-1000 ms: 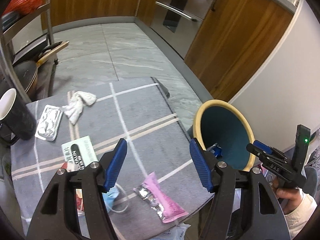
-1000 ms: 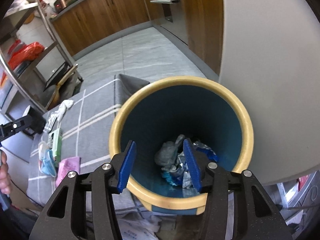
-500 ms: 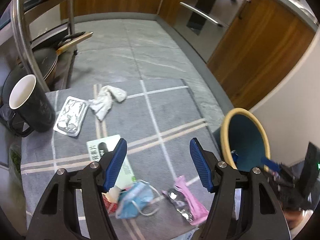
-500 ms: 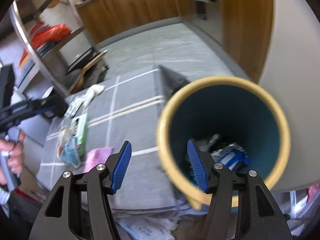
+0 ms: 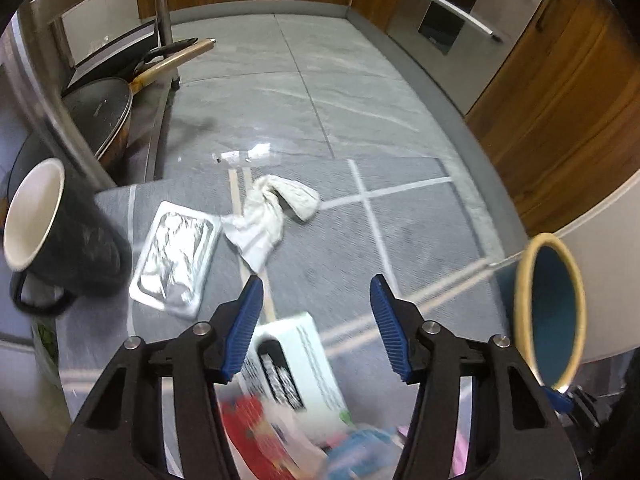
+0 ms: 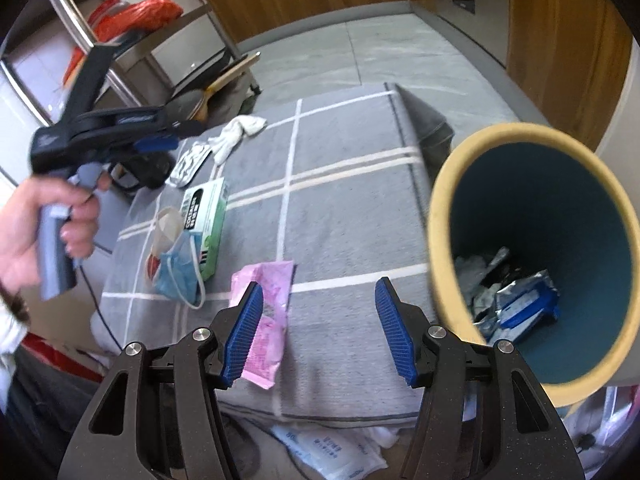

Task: Collect trash
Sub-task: 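Move the left tool to the white tissue while the right tool approaches the pink wrapper, then grasp the white tissue with the left tool while the right tool grasps the pink wrapper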

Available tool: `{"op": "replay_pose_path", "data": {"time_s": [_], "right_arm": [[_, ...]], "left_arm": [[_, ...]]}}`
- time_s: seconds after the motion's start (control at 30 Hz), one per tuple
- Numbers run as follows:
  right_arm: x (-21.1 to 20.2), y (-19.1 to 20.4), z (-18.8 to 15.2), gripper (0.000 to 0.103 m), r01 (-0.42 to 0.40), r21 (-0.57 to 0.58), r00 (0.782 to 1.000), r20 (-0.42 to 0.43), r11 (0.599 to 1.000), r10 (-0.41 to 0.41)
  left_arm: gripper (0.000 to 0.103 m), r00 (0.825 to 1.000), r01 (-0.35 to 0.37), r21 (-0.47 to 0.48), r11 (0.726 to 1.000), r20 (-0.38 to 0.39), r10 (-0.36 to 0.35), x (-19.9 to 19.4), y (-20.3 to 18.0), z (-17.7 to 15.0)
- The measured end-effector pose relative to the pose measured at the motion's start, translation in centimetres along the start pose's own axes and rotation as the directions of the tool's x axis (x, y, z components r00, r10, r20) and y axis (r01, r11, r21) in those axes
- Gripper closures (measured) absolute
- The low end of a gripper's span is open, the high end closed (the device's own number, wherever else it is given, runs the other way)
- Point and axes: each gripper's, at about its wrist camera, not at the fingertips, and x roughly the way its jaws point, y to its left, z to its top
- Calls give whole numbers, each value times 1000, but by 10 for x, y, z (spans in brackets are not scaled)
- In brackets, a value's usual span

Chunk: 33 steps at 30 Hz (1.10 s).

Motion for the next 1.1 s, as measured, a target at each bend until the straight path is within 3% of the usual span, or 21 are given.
{"op": "replay_pose_path", "data": {"time_s": [0.33, 0.53, 0.6, 0.7, 0.9, 1.1], "right_arm": [[25, 17, 2, 43, -69, -8, 995, -68, 998, 68], [34, 21, 0, 43, -104, -5, 989, -103, 995, 103], [37, 22, 0, 44, -121, 1, 986, -116, 993, 120], [41, 23, 0, 47, -136, 7, 982, -129, 991, 136], [48, 26, -7, 60, -153, 12, 976, -157, 988, 153], [48, 30, -8, 60, -162, 12, 974, -161, 987, 162]], "left_arm": [[56, 996, -71, 57, 996, -53, 74, 62, 19, 33], [77, 988, -116, 89, 989, -95, 124, 91, 19, 31], [90, 984, -145, 104, 984, -93, 154, 90, 18, 31], [97, 983, -154, 103, 983, -87, 163, 85, 20, 31], [98, 988, -148, 106, 983, -28, 152, 54, 13, 26], [98, 994, -111, 87, 990, 33, 108, 7, 2, 20]]}}
